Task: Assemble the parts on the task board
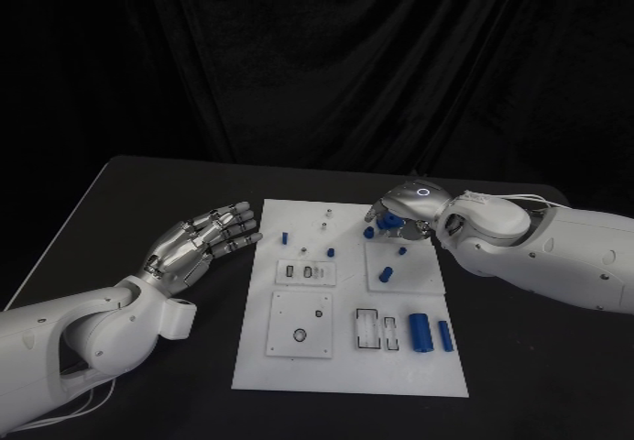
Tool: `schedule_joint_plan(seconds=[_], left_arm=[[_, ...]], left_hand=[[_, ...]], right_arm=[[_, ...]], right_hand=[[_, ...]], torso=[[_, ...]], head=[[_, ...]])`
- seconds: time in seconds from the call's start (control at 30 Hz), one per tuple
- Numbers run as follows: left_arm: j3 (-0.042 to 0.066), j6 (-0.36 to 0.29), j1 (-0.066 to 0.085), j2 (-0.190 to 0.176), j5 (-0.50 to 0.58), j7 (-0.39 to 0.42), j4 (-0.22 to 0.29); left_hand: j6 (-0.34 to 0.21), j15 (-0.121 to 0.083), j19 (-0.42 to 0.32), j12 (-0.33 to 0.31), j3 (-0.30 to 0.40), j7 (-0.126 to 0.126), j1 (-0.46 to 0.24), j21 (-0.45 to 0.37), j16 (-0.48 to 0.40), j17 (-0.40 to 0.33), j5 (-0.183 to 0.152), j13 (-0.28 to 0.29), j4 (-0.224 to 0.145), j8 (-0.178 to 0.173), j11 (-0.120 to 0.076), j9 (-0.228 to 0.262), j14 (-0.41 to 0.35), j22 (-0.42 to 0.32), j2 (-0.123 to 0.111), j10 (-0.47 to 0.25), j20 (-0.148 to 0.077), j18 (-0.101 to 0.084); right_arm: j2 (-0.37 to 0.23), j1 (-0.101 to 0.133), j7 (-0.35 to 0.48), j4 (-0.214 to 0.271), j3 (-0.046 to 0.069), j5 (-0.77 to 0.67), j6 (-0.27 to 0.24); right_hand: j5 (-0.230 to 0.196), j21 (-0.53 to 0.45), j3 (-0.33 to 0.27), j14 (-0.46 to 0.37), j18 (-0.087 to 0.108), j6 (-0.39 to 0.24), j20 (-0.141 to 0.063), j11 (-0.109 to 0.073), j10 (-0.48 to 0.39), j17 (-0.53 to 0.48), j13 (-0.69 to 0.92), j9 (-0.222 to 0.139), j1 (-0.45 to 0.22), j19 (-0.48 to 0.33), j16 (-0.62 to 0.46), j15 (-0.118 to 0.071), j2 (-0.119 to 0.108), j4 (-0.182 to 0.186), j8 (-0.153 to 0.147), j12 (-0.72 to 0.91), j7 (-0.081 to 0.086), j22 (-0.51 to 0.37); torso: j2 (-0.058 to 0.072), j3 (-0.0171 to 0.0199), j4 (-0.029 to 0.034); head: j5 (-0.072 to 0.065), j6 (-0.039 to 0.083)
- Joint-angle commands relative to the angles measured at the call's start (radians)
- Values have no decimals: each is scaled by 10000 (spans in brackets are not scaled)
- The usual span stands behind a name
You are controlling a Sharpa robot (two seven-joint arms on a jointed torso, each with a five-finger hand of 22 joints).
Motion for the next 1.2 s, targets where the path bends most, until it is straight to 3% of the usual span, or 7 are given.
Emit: schedule_joint_plan(seconds=[0.03,0.1,0.27,0.63,0.93,1.2], left_arm=[[-1,199,16,23,-31,2029,-28],[-5,219,15,43,-31,2014,-63],[-9,264,13,87,-31,1986,-126],[-12,351,11,141,-31,2006,-186],[-12,430,9,180,-31,2009,-153],[-12,470,7,193,-31,1985,-154]], left_hand=[[1,-3,-1,10,93,47,-67,-12,-26,-10,69,-15,-51,-35,82,-11,-39,-21,62,-24,-15,-162],[-7,-1,-5,10,106,50,-70,-14,-30,-11,69,-16,-59,-39,84,-13,-45,-23,67,-27,-15,-163],[-18,8,-17,16,180,62,-85,-21,-24,-10,71,-18,-103,-50,96,-15,-54,-29,96,-42,-14,-172],[40,21,-5,73,332,75,-112,-13,12,-3,70,-11,-192,-45,116,-8,-43,-30,140,-23,-14,-183],[35,7,1,80,374,76,-125,-8,-3,-7,67,-10,-229,-49,115,-9,-62,-30,131,-24,-19,-181],[25,2,1,77,421,83,-139,-8,-9,-9,66,-12,-254,-56,117,-10,-76,-31,144,-35,-20,-179]], right_arm=[[57,-56,248,-101,6,-141,-587],[97,-79,280,-154,6,-141,-629],[196,-130,326,-275,6,-141,-648],[462,-289,416,-593,7,-141,-569],[624,-452,386,-788,8,-141,-596],[778,-601,390,-1048,9,-142,-611]], right_hand=[[50,-46,86,-5,-136,-33,69,13,93,-1,0,-7,-10,-10,-29,62,28,6,-69,-91,-97,5],[49,-44,106,-6,-137,-39,74,16,97,4,-1,-9,-10,-9,-28,66,36,7,-79,-101,-101,11],[-7,-52,179,-12,-133,-15,94,29,116,9,-3,-3,-36,-18,-30,82,75,29,-97,-140,-96,3],[-158,-52,312,-15,-133,71,126,36,261,43,6,14,-89,-15,-21,107,62,50,-127,-185,-28,27],[-219,-51,720,-12,-136,879,123,0,723,120,15,223,-120,-7,-7,89,9,44,127,-285,177,83],[-25,-56,1193,-20,-136,1312,72,-77,1087,131,9,414,105,-7,-29,30,-7,-141,262,-390,309,114]], torso=[[-29,-4,-16],[-41,1,-27],[-44,1,15],[-60,20,-15],[-70,28,-17],[-79,30,-26]], head=[[13,-14],[12,-17],[-57,-8],[-38,-41],[-81,-52],[-69,-62]])
